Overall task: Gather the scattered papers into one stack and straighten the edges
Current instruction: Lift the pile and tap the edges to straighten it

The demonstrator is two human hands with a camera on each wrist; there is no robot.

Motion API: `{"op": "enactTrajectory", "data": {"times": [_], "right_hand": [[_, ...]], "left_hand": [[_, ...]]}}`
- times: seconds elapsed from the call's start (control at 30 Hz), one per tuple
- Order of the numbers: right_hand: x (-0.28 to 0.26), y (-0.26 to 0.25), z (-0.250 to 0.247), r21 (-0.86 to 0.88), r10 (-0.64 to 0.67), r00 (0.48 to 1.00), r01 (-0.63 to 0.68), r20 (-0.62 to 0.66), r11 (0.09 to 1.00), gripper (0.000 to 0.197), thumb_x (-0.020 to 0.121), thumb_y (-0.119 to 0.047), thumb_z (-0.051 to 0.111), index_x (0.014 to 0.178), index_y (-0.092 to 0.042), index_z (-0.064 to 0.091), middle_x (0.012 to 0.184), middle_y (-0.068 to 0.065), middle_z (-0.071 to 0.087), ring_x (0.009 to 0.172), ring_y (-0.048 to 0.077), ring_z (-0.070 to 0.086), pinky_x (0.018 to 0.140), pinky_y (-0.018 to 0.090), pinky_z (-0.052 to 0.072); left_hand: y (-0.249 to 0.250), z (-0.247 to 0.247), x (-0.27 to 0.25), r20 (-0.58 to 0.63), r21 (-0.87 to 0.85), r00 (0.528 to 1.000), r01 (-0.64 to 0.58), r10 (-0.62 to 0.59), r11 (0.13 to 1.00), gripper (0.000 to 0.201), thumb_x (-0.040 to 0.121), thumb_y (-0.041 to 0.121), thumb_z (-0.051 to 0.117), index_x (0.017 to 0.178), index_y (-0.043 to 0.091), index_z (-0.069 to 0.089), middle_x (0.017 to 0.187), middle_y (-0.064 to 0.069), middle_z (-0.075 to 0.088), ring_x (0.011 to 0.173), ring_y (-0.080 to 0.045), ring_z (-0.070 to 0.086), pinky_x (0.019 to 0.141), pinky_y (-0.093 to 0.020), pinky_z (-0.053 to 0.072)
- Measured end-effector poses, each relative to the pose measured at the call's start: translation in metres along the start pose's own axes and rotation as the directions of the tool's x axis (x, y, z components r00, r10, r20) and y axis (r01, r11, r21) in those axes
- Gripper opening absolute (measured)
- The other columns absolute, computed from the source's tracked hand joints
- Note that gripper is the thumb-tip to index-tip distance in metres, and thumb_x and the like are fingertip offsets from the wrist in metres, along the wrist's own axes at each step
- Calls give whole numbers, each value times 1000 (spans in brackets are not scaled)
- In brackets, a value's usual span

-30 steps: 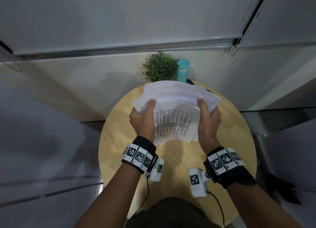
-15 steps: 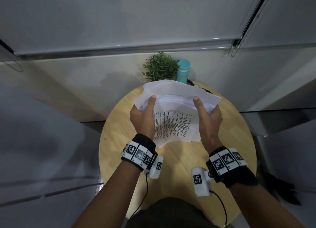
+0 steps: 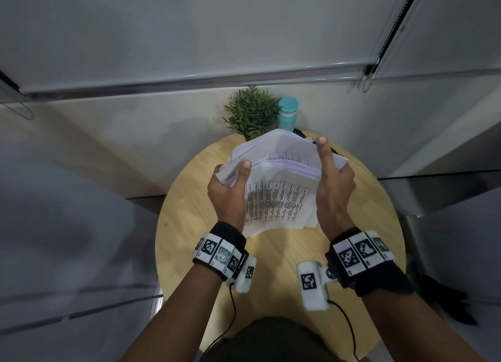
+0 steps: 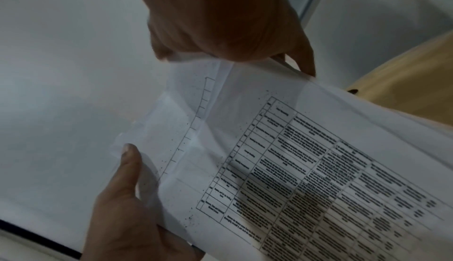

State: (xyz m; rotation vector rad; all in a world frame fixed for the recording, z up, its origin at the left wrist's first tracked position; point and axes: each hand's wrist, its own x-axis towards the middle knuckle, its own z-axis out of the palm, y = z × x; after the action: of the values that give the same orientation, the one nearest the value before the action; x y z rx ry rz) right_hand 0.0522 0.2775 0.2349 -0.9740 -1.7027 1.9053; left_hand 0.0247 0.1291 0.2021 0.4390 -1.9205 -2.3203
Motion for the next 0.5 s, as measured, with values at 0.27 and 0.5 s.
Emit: {"op": "enactTrajectory", "data": {"times": [0.27, 0.5], "right_hand": [[2, -3, 4, -17, 6, 1000, -7, -28, 1000, 15, 78, -40, 70, 86, -27, 66, 82, -14, 67, 70, 0, 64, 49, 6, 44], [3, 1, 4, 33, 29, 998, -27, -58, 999, 36, 71, -53, 75, 86, -22, 62, 80, -10, 66, 66, 3, 63, 59, 18, 52]], "left_hand": [[-1, -1, 2, -69, -103, 997, 21, -28, 994, 45, 78, 60, 64, 87, 16, 68, 92, -11, 71, 94, -38, 69, 83, -61, 55], [-6, 0, 10, -87, -101, 996, -11, 2, 995, 36, 76, 54, 66, 77, 18, 66, 82, -8, 68, 82, -32, 69, 75, -50, 58]]}}
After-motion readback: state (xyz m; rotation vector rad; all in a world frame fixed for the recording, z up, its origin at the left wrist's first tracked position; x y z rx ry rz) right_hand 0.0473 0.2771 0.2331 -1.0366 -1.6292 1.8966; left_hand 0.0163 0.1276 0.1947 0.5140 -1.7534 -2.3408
